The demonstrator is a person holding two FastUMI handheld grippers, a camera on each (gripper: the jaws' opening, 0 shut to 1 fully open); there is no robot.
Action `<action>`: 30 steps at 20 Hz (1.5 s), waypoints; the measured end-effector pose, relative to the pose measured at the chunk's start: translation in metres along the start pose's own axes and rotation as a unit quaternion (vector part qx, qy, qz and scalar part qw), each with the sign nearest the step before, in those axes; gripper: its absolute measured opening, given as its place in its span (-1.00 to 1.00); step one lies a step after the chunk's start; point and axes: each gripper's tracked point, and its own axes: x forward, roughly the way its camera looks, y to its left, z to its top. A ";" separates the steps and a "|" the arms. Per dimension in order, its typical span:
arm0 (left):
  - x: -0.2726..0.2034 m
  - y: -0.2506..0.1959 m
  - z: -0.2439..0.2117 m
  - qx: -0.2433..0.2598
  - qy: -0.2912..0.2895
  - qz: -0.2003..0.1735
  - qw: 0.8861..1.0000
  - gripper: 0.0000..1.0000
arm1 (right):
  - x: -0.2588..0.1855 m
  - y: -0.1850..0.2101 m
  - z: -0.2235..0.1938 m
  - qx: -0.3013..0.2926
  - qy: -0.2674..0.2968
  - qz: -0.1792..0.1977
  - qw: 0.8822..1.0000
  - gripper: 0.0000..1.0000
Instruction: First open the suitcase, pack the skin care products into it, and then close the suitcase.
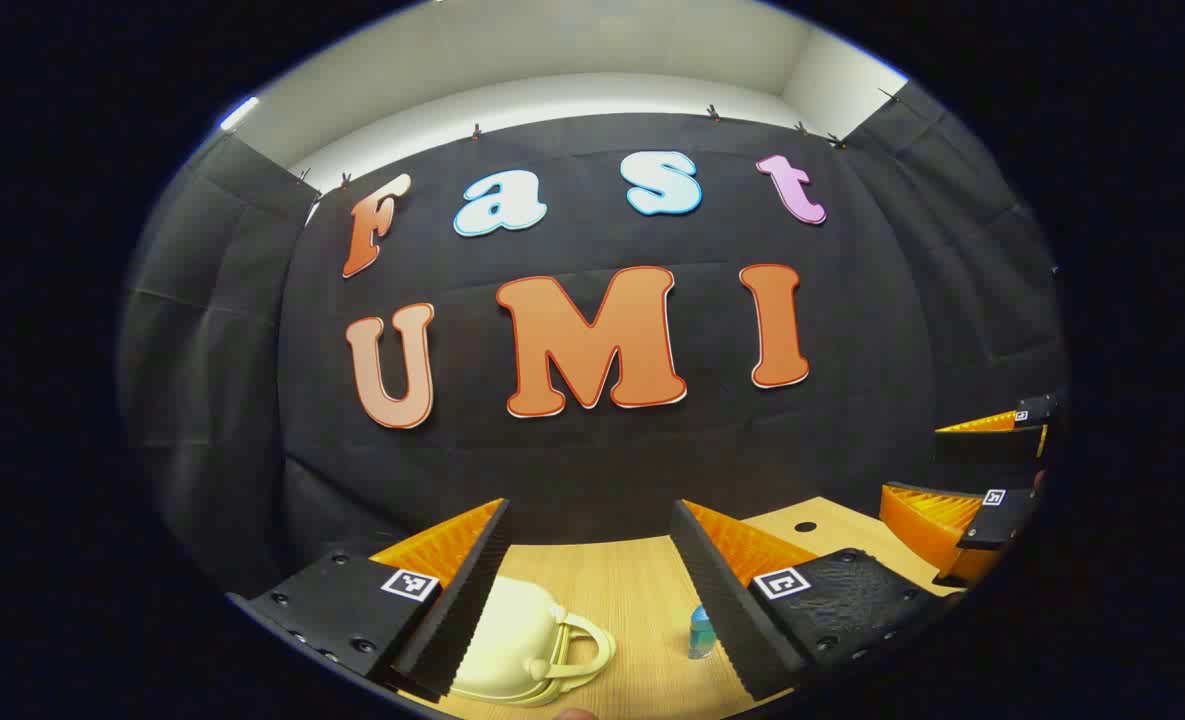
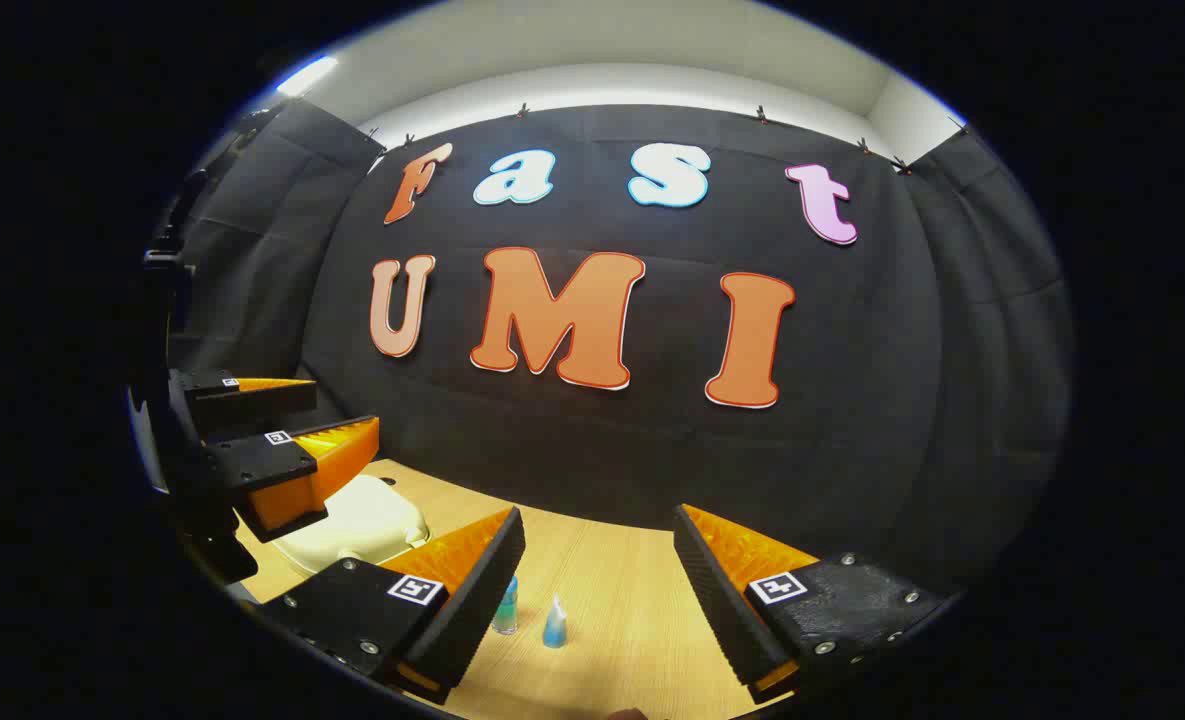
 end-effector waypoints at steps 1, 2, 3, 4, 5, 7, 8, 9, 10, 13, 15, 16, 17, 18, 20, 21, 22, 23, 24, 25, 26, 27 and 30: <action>0.003 0.000 0.000 0.003 0.000 0.010 1.000 0.96 | 0.003 0.000 -0.002 0.003 -0.003 0.011 1.000 0.92; 0.004 -0.003 -0.003 0.005 0.002 0.018 1.000 1.00 | 0.006 -0.001 -0.003 0.004 -0.006 0.019 1.000 0.91; 0.003 -0.003 -0.006 0.007 0.007 0.027 1.000 1.00 | 0.009 -0.002 -0.006 0.005 -0.007 0.026 1.000 0.91; 0.004 -0.006 -0.011 0.010 0.013 0.031 0.999 0.96 | 0.012 -0.003 -0.011 0.003 -0.002 0.029 1.000 0.90; 0.004 -0.007 -0.014 0.014 0.020 0.033 0.999 0.96 | 0.015 -0.004 -0.018 0.003 0.008 0.032 0.999 0.91; 0.006 -0.008 -0.012 0.020 0.017 0.033 0.999 0.96 | 0.016 -0.004 -0.019 0.010 0.012 0.034 0.999 0.92; 0.009 -0.005 -0.012 0.024 0.014 0.032 0.999 1.00 | 0.019 -0.004 -0.018 0.009 0.009 0.033 0.999 0.91; 0.014 -0.003 -0.014 0.027 0.015 0.031 0.999 1.00 | 0.023 -0.006 -0.018 0.005 0.007 0.026 1.000 0.91; 0.018 0.000 -0.017 0.029 0.017 0.030 0.999 0.96 | 0.027 -0.007 -0.021 0.003 0.008 0.019 1.000 0.91; 0.028 0.011 -0.019 0.032 0.015 0.021 0.999 0.96 | 0.035 0.002 -0.027 0.017 0.026 0.008 0.999 0.91; 0.036 0.015 -0.025 0.042 0.019 0.011 0.999 0.96 | 0.040 0.007 -0.023 0.019 0.027 0.006 0.999 0.91; 0.040 0.014 -0.029 0.046 0.024 0.002 0.999 0.96 | 0.043 0.009 -0.024 0.016 0.030 0.002 0.999 0.91; 0.045 0.015 -0.034 0.050 0.027 -0.003 0.998 0.96 | 0.046 0.010 -0.027 0.014 0.035 -0.003 0.999 0.91; 0.049 0.014 -0.040 0.056 0.033 -0.012 0.998 0.96 | 0.049 0.010 -0.029 0.014 0.039 -0.007 0.999 0.91; 0.055 0.013 -0.049 0.074 0.040 -0.027 0.996 0.96 | 0.052 0.011 -0.031 0.013 0.045 -0.015 0.999 0.91; 0.058 0.013 -0.053 0.084 0.043 -0.034 0.995 0.96 | 0.054 0.010 -0.032 0.011 0.046 -0.019 0.999 0.91; 0.059 0.012 -0.060 0.092 0.048 -0.040 0.994 0.96 | 0.056 0.008 -0.032 0.010 0.048 -0.023 0.999 0.91; 0.062 0.010 -0.067 0.098 0.054 -0.048 0.993 0.96 | 0.057 0.005 -0.034 0.008 0.051 -0.029 0.998 0.91; 0.062 0.008 -0.075 0.104 0.061 -0.055 0.991 0.96 | 0.059 0.001 -0.035 0.006 0.053 -0.036 0.998 0.91; 0.063 0.007 -0.082 0.111 0.069 -0.060 0.990 0.96 | 0.060 -0.003 -0.035 0.006 0.053 -0.043 0.998 0.91; 0.065 0.007 -0.091 0.120 0.077 -0.066 0.988 0.96 | 0.060 -0.007 -0.034 0.006 0.053 -0.049 0.997 0.91; 0.066 0.005 -0.101 0.132 0.088 -0.074 0.985 0.96 | 0.062 -0.012 -0.036 0.006 0.053 -0.056 0.997 0.91; 0.064 -0.002 -0.143 0.155 0.132 -0.101 0.974 0.97 | 0.062 -0.026 -0.037 0.004 0.057 -0.075 0.996 0.91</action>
